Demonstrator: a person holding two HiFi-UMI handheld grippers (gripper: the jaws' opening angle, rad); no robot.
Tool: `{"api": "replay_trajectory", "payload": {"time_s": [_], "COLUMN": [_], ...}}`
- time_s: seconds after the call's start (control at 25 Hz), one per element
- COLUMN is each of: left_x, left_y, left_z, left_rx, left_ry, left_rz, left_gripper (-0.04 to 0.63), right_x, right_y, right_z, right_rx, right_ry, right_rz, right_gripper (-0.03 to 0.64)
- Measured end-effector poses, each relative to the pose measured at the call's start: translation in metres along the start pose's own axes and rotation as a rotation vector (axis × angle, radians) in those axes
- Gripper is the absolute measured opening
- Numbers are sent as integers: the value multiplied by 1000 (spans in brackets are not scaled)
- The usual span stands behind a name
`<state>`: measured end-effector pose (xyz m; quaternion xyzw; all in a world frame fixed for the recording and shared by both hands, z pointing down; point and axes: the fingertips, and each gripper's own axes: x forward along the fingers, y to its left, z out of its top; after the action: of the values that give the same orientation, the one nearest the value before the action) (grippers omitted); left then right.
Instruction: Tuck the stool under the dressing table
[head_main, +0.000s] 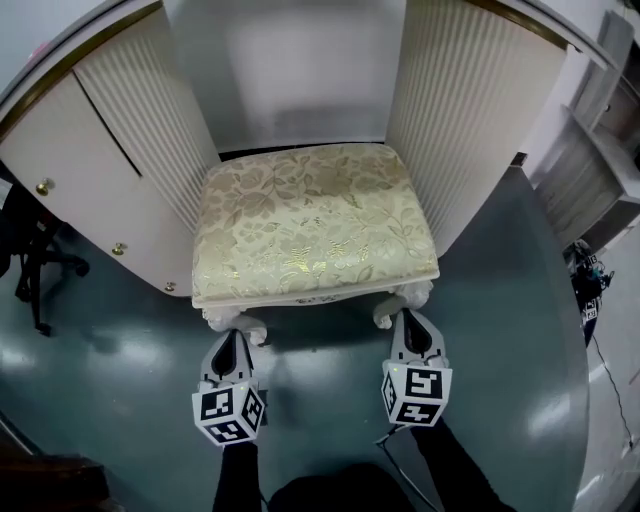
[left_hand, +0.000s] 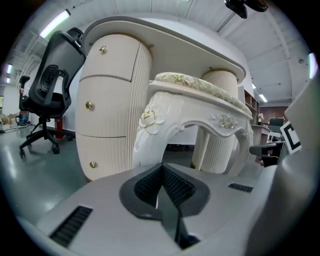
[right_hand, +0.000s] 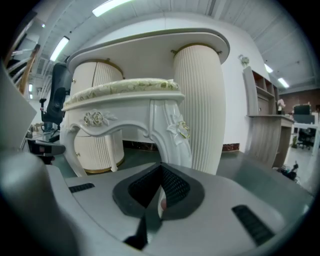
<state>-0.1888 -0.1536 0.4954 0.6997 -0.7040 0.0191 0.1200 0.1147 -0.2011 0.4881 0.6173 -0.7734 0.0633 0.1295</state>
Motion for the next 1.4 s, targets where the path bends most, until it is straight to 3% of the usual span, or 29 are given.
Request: {"api": "replay_trajectory", "payload": {"time_s": [0.16, 0.36, 0.72, 1.4], "left_x": [-22, -57, -107, -189], "left_y": [-14, -33, -42, -67], "left_z": [15, 28, 45, 37], "left_rx": [-38, -21, -44, -70], "left_ry": [-32, -32, -50, -21], "left_rz": [-57, -163, -207, -268], "left_gripper": [8, 8, 8, 8], "right_x": [-25, -62, -122, -200], "right_y": [23, 35, 32, 38], "right_z": [10, 13, 0, -7], "right_rx": [70, 94, 84, 45], "right_ry": [-14, -6, 47, 61], "right_rz": [127, 202, 216, 247], "right_gripper": [3, 3, 3, 3]}}
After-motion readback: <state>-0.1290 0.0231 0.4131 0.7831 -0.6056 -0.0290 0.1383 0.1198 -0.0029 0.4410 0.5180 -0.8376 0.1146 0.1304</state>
